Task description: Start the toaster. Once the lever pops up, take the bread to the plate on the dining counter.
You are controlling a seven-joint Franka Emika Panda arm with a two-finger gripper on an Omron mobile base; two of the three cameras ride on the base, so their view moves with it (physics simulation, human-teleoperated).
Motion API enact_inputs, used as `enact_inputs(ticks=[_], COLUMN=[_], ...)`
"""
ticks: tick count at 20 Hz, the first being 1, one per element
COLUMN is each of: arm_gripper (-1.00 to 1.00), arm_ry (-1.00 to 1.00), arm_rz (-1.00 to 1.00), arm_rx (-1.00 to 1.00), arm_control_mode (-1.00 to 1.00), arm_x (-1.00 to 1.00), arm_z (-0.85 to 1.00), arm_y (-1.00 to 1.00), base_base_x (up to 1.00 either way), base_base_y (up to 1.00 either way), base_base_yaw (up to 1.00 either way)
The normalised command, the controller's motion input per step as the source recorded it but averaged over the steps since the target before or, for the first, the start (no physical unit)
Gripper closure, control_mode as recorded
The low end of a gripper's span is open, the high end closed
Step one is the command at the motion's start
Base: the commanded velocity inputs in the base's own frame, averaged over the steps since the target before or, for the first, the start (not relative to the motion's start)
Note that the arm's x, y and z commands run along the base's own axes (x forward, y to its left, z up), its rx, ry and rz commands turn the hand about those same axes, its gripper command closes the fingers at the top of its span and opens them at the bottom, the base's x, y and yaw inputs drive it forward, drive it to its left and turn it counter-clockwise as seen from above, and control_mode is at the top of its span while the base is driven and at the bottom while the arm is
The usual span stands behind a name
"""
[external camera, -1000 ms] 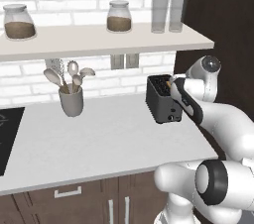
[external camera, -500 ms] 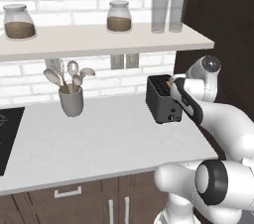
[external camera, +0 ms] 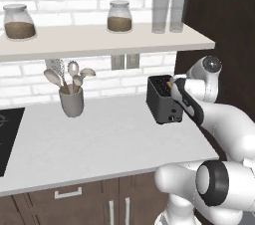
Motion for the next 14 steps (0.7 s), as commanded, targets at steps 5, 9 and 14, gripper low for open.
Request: enact_inputs(ticks=[5, 9, 14], arm_gripper=[-1.00, -1.00, -1.00], arm_ry=[0.00, 0.00, 0.00], arm_rz=[0.00, 0.00, 0.00], arm_rx=[0.00, 0.00, 0.00], arm_control_mode=[-1.00, -1.00, -1.00], arm_x=[0.00, 0.00, 0.00], arm_z=[0.00, 0.00, 0.00], arm_y=[0.00, 0.00, 0.00], base_base_x=[0.00, 0.00, 0.00], base_base_y=[0.00, 0.00, 0.00], base_base_yaw=[0.00, 0.00, 0.00])
